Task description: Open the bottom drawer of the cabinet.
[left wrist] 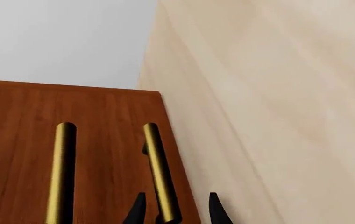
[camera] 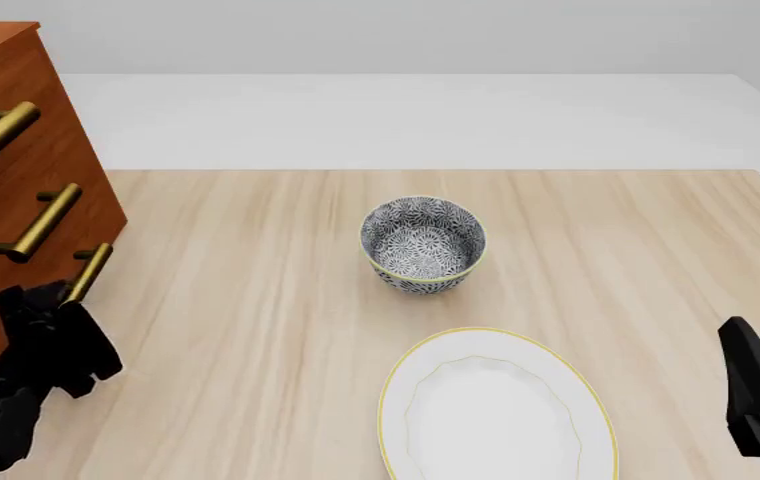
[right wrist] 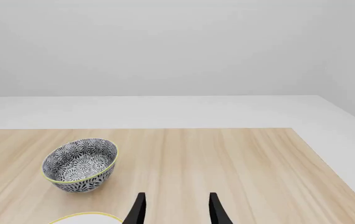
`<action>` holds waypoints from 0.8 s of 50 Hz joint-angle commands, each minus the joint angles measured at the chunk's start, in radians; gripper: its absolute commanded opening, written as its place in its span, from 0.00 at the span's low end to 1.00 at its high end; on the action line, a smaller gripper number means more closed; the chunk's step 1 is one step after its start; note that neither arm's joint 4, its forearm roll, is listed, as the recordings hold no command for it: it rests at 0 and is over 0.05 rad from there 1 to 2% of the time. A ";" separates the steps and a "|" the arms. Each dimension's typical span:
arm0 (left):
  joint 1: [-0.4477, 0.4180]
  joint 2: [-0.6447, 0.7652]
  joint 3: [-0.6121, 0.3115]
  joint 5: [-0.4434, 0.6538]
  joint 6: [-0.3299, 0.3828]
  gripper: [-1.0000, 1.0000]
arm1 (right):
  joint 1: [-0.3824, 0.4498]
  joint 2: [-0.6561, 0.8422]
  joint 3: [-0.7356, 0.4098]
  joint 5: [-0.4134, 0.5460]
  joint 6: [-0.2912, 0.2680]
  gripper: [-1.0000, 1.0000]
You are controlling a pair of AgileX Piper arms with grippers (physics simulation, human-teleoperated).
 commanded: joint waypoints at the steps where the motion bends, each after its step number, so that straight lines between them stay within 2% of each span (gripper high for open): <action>1: 0.011 0.007 -0.008 0.000 0.001 1.00 | 0.000 0.000 0.000 0.000 0.000 1.00; 15: 0.008 0.008 -0.010 0.000 0.009 1.00 | 0.000 0.000 0.000 0.000 0.000 1.00; 16: -0.003 0.018 -0.006 0.000 -0.006 1.00 | 0.000 0.000 0.000 0.000 0.000 1.00; 17: 0.002 0.009 -0.008 0.000 0.013 0.00 | 0.000 0.000 0.000 0.000 0.000 1.00; 40: -0.019 -0.008 0.007 0.000 0.036 0.00 | 0.000 0.000 0.000 0.000 0.000 1.00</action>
